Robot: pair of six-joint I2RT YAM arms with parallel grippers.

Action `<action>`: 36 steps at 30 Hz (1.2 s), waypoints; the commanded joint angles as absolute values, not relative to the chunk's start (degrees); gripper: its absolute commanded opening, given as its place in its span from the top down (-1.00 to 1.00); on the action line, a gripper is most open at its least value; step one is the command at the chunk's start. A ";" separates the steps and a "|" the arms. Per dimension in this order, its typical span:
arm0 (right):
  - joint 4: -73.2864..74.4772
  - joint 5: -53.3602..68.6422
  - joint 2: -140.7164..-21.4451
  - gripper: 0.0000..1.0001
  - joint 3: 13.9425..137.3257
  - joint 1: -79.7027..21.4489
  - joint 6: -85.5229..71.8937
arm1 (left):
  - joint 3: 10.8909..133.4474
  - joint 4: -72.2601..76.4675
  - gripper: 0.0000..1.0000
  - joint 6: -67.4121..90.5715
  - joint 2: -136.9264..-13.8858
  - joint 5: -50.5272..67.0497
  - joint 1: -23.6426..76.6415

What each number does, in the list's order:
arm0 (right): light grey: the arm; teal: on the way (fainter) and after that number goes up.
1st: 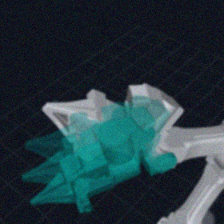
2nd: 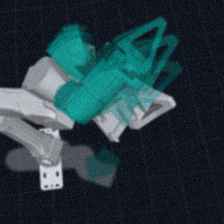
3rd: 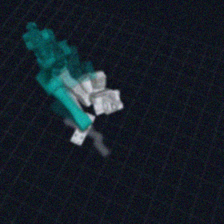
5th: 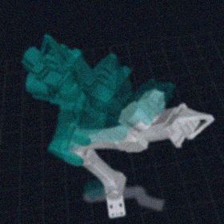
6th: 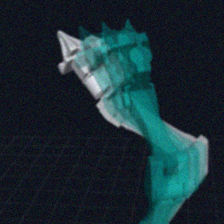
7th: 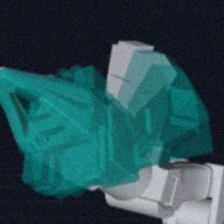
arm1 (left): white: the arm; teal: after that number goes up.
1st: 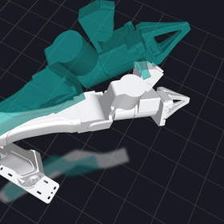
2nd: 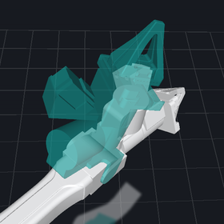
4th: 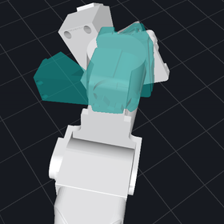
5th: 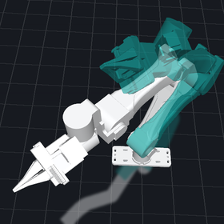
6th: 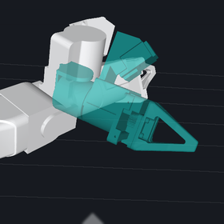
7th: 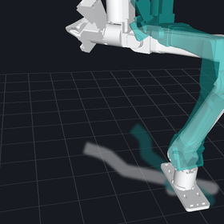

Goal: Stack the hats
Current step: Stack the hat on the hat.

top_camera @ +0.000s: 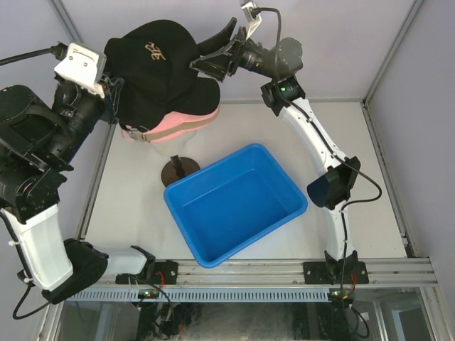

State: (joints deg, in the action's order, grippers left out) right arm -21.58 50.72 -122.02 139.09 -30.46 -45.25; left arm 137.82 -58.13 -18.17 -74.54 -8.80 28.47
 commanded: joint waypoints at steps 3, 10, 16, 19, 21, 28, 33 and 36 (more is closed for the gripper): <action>-21.41 50.95 -121.44 -0.55 141.68 -31.02 -45.54 | 138.76 -55.81 1.00 -21.55 -77.90 -8.47 28.17; -21.23 50.97 -121.19 -0.55 140.77 -31.21 -45.54 | 139.26 -54.25 1.00 -23.02 -79.83 -10.92 28.13; -22.41 51.00 -122.32 -0.55 140.96 -31.29 -45.54 | 137.89 -52.12 1.00 -23.50 -80.03 -14.80 28.13; -22.46 50.87 -122.84 -0.55 141.38 -31.27 -45.54 | 137.38 -51.02 0.99 -23.29 -80.15 -15.16 28.13; -22.41 50.76 -123.12 -0.55 141.65 -31.20 -45.54 | 137.33 -50.69 0.95 -23.27 -80.38 -15.65 28.13; -22.83 50.76 -124.17 -0.55 142.40 -31.03 -45.54 | 133.95 -46.59 0.30 -23.05 -79.77 -20.02 28.13; -23.11 50.87 -124.06 -0.55 142.38 -30.98 -45.54 | 133.64 -45.63 0.16 -23.27 -80.68 -20.18 28.13; -23.76 50.96 -124.05 -0.55 142.24 -30.85 -45.54 | 133.68 -45.36 0.12 -23.40 -81.47 -20.29 28.13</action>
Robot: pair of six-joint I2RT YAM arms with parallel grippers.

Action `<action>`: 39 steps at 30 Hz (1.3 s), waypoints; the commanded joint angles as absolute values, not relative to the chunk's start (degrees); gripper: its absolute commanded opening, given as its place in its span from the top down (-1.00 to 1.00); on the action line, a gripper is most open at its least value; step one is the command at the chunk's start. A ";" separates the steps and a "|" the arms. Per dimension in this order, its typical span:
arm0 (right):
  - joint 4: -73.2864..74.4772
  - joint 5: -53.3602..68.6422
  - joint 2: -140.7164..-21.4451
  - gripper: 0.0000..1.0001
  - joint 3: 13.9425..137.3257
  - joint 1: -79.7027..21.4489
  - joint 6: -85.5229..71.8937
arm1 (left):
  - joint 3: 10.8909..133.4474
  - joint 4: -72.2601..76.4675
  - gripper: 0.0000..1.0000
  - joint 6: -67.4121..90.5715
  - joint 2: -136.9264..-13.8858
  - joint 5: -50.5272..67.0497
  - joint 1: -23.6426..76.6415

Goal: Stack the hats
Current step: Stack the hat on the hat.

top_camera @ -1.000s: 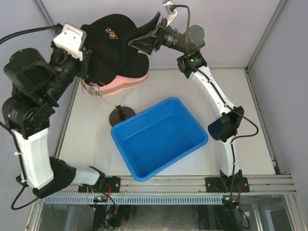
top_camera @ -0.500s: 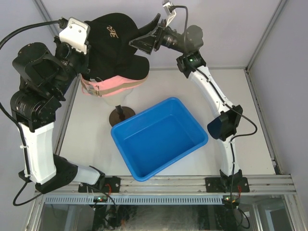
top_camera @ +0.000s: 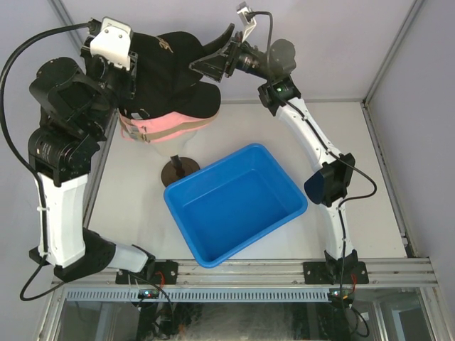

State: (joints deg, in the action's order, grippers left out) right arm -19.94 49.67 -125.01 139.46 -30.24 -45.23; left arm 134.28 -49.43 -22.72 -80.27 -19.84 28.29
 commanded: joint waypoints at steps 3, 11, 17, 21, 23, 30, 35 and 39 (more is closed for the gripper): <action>-24.89 50.91 -124.01 -0.55 141.55 -30.68 -45.54 | 133.49 -45.31 0.08 -23.51 -81.73 -20.29 28.13; -27.45 50.77 -123.14 -0.55 138.52 -30.19 -45.54 | 131.06 -43.23 -0.11 -24.03 -81.76 -21.74 28.13; -28.26 50.42 -122.56 -0.55 136.61 -29.63 -45.54 | 130.19 -41.92 -0.19 -24.22 -82.55 -23.73 28.13; -29.67 50.25 -122.46 -0.55 135.04 -29.37 -45.54 | 127.85 -38.81 -0.24 -24.56 -81.90 -25.47 28.13; -30.15 50.11 -122.45 -0.55 134.47 -29.29 -45.54 | 127.14 -37.73 -0.25 -24.64 -81.67 -25.84 28.13; -32.04 50.01 -121.56 -0.55 131.53 -28.79 -45.54 | 125.59 -36.19 -0.25 -24.06 -80.96 -25.82 28.13; -33.28 50.05 -120.68 -0.55 129.15 -28.65 -45.54 | 120.41 -32.65 -0.27 -23.05 -76.97 -26.72 28.13; -34.36 50.03 -119.86 -0.55 126.97 -28.74 -45.54 | 117.70 -30.85 -0.29 -21.73 -74.60 -27.29 28.13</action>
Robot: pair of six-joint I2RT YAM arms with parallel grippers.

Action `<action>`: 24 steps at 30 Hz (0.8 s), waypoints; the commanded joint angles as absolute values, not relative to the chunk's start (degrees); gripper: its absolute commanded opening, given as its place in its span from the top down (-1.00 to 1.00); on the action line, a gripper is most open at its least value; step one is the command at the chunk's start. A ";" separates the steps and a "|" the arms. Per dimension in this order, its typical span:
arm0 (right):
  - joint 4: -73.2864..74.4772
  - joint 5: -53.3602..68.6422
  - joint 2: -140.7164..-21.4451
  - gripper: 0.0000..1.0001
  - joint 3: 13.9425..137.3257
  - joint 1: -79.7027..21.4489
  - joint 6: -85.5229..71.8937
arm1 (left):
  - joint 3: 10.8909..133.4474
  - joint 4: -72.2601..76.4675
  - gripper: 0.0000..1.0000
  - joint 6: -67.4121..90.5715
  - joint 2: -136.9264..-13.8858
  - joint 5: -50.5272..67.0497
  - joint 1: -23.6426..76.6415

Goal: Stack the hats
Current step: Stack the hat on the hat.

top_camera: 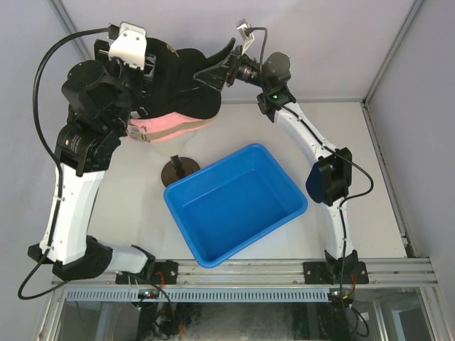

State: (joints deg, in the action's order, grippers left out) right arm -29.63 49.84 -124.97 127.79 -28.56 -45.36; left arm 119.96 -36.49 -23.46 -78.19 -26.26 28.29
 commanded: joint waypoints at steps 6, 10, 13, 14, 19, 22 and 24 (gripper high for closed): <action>-35.69 50.09 -118.11 -0.55 123.38 -28.53 -45.54 | 113.21 -26.95 -0.30 -20.38 -71.45 -29.35 28.13; -36.78 49.99 -116.91 -0.55 121.02 -28.15 -45.54 | 109.65 -23.19 -0.33 -19.41 -69.23 -32.52 28.13; -37.21 49.95 -116.53 -0.55 120.16 -28.04 -45.54 | 105.50 -18.65 -0.35 -18.51 -66.38 -36.27 28.13; -37.26 50.08 -116.52 -0.55 120.15 -28.08 -45.54 | 103.85 -17.01 -0.37 -18.17 -65.06 -37.75 28.13; -37.35 50.10 -115.99 -0.55 119.33 -27.96 -45.54 | 99.80 -13.96 -0.43 -16.29 -62.89 -45.12 28.13; -37.12 49.99 -115.61 -0.55 118.46 -27.95 -45.54 | 101.65 -16.67 -0.48 -14.78 -64.29 -48.92 26.83; -37.00 49.90 -115.10 -0.55 117.46 -27.87 -45.54 | 103.64 -19.27 -0.51 -13.03 -65.79 -51.26 25.70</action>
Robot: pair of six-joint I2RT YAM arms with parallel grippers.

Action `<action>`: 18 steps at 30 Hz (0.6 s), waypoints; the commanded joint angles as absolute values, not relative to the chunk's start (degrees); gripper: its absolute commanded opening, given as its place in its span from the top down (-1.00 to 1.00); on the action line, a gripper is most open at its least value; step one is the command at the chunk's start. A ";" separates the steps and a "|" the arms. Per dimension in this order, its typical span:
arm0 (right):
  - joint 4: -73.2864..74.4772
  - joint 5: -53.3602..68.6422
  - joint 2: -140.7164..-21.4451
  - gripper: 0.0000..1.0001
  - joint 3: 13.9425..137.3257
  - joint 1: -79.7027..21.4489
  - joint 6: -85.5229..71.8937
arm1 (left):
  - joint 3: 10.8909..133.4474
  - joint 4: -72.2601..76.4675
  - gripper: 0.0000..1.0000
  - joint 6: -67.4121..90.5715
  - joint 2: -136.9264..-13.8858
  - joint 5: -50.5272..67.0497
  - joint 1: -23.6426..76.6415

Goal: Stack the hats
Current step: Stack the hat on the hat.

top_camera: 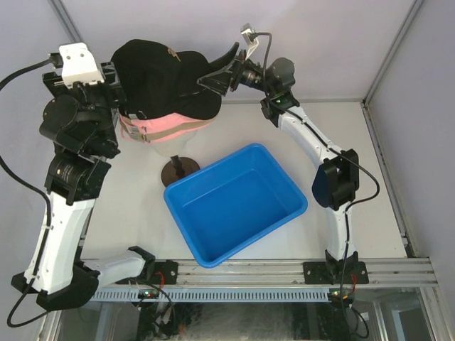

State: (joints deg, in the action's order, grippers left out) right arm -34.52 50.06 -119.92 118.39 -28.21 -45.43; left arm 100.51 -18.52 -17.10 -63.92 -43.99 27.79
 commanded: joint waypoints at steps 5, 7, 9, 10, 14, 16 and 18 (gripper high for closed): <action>-37.14 49.70 -113.87 -0.55 115.09 -27.56 -45.54 | 103.61 -24.20 -0.60 -5.35 -64.93 -49.82 22.05; -37.13 49.80 -113.74 -0.55 115.05 -27.51 -45.54 | 101.40 -25.24 -0.61 -0.92 -62.81 -46.42 19.95; -37.15 49.92 -113.62 -0.55 114.92 -27.43 -45.54 | 98.53 -25.48 -0.61 3.68 -60.06 -41.42 16.85; -37.10 49.90 -113.56 -0.55 114.79 -27.42 -45.54 | 97.24 -25.37 -0.61 5.78 -59.04 -39.09 15.68; -37.03 49.92 -113.38 -0.55 114.63 -27.29 -45.54 | 93.95 -24.84 -0.61 10.00 -56.79 -33.02 13.27; -37.01 49.83 -113.38 -0.55 114.69 -27.18 -45.54 | 92.10 -24.18 -0.61 11.22 -55.89 -31.04 12.33; -36.94 49.78 -113.29 -0.55 114.85 -27.08 -45.54 | 88.35 -21.43 -0.61 12.75 -54.12 -27.53 10.72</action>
